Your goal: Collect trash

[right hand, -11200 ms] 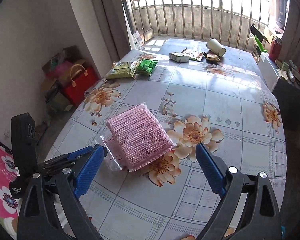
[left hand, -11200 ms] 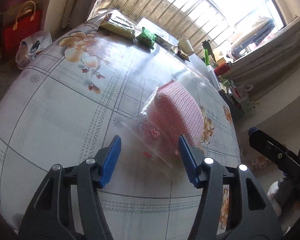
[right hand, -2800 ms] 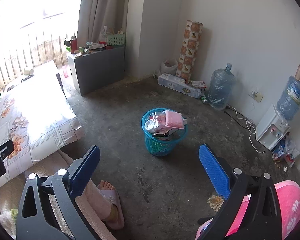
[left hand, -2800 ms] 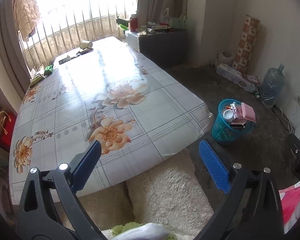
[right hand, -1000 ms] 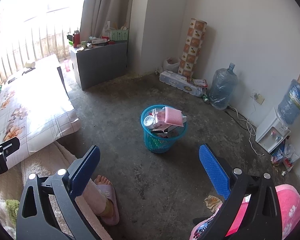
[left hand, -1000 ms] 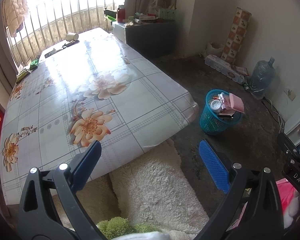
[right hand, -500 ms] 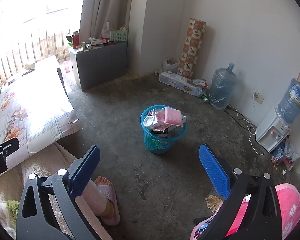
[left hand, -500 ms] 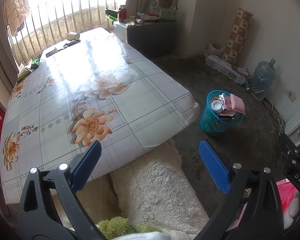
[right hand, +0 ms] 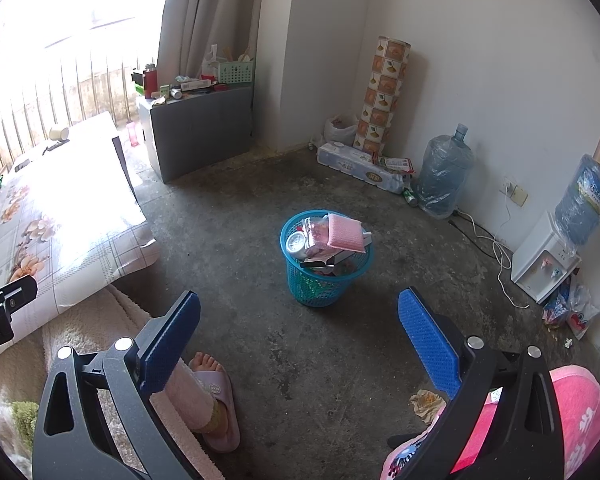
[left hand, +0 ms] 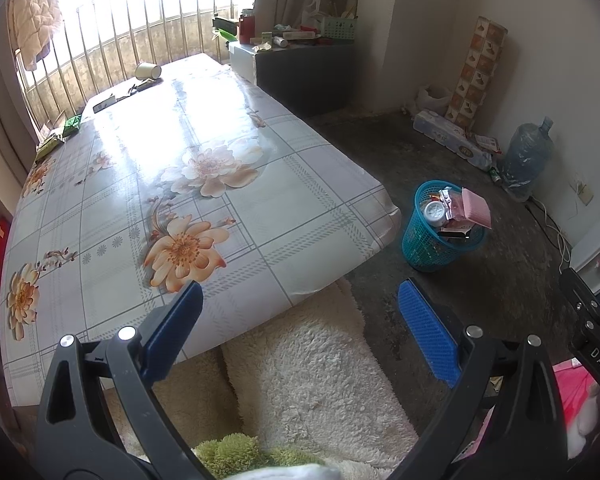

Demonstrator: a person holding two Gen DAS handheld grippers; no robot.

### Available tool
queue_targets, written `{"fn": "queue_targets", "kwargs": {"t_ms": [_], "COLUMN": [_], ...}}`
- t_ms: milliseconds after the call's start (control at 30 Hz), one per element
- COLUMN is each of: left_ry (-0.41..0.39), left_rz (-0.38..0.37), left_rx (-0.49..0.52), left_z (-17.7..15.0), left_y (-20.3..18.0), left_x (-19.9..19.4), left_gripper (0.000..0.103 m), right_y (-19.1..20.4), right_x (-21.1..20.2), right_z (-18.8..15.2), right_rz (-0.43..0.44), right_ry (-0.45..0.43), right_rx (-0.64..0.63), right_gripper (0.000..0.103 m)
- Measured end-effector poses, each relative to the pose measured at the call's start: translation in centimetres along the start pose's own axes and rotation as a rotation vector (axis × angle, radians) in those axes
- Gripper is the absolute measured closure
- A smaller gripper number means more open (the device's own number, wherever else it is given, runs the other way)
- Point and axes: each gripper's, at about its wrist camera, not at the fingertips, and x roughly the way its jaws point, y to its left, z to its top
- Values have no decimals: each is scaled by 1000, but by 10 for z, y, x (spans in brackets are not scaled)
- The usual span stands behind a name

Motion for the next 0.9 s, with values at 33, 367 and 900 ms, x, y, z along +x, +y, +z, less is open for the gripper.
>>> {"fn": "queue_targets", "kwargs": {"t_ms": [33, 367, 900], "left_ry": [0, 0, 8], "left_rz": [0, 0, 3], "left_rx": [0, -2, -10], "left_z": [0, 0, -1], "left_y": [0, 1, 1], "left_x": [0, 1, 0], "left_gripper": [9, 9, 9], "right_y": [-1, -1, 1], "right_x": [0, 0, -4], "right_z": [0, 0, -2], "right_rz": [0, 0, -2], "right_ry": [0, 0, -1], "right_rx": [-1, 2, 12], "right_gripper": [7, 7, 7]}}
